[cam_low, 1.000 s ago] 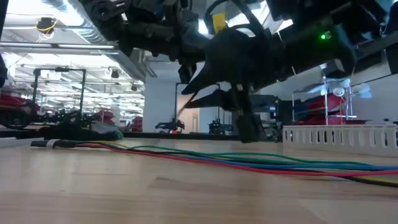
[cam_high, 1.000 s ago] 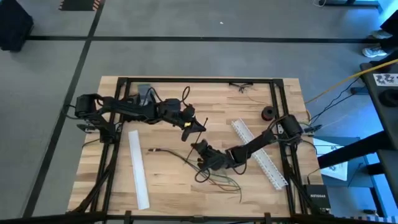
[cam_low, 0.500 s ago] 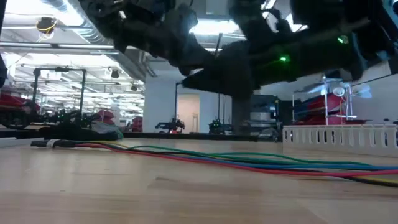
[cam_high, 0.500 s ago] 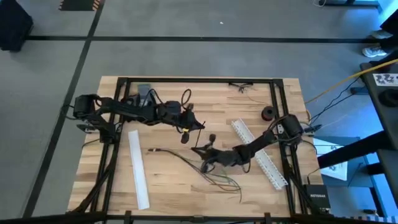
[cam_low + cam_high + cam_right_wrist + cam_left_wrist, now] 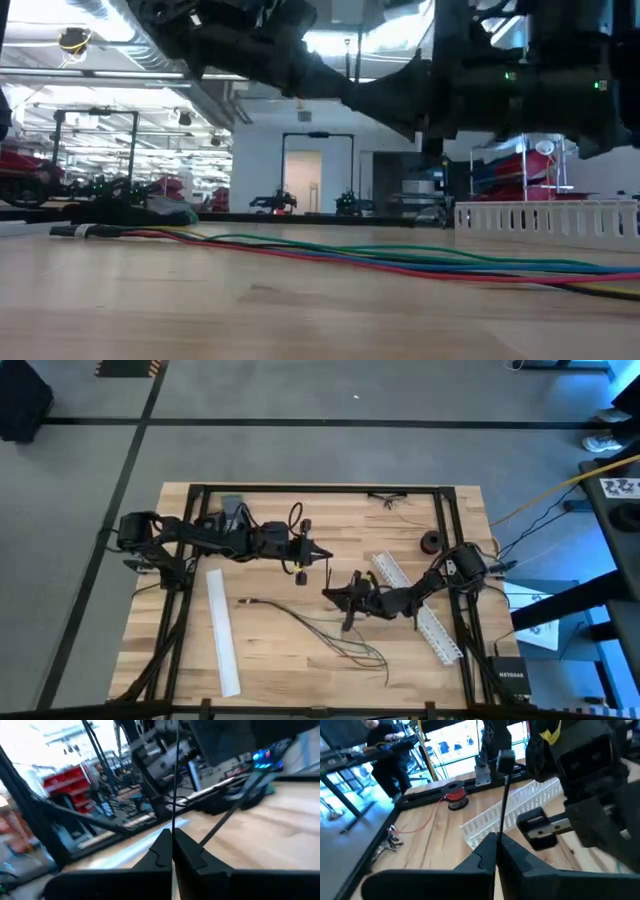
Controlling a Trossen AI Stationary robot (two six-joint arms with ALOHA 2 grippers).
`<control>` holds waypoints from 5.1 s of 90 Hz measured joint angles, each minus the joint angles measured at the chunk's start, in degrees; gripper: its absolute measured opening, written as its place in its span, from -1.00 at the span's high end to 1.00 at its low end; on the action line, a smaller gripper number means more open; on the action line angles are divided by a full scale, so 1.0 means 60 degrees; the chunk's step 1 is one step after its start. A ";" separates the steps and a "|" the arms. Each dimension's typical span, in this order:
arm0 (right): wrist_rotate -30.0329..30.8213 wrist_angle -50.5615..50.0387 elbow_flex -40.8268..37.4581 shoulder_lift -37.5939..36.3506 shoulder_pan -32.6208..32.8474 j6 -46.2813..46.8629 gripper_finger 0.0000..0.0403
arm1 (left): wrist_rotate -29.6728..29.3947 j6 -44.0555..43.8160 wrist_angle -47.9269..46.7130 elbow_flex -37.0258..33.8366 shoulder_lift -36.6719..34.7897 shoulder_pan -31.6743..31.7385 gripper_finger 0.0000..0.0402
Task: Ziptie cables
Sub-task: Prepare the black ziptie
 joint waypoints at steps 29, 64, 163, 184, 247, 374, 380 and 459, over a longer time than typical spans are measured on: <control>0.0096 -0.0977 0.0578 0.0004 -0.0047 0.1191 1.00 | -0.0561 0.0774 -0.0067 0.0004 -0.0004 -0.0438 1.00; 0.0187 -0.0962 0.0575 0.0004 -0.0036 0.1282 1.00 | -0.0718 0.1229 -0.0125 0.0005 -0.0004 -0.0531 1.00; 0.0260 -0.0706 0.0575 0.0000 -0.0055 0.1329 1.00 | -0.1860 0.1886 -0.0760 -0.0004 -0.0451 -0.0800 1.00; 0.0155 -0.0881 0.0704 0.0000 -0.0047 0.1354 1.00 | -0.1870 0.2004 -0.0644 -0.0004 -0.0426 -0.0852 1.00; 0.0268 -0.0911 0.0713 0.0000 -0.0046 0.1500 1.00 | -0.1906 0.2249 -0.0599 -0.0004 -0.0415 -0.0928 1.00; 0.0482 0.0100 0.0702 -0.0004 0.0153 0.3129 1.00 | -0.3458 0.4303 -0.0657 -0.0004 -0.0433 -0.1584 1.00; 0.0278 0.0121 0.0702 -0.0004 0.0153 0.3399 1.00 | -0.3483 0.4490 -0.0646 -0.0004 -0.0433 -0.1642 1.00; 0.0751 0.0284 0.1518 -0.0004 0.0214 0.5170 1.00 | -0.3585 0.5094 -0.0672 -0.0004 -0.0215 -0.1664 1.00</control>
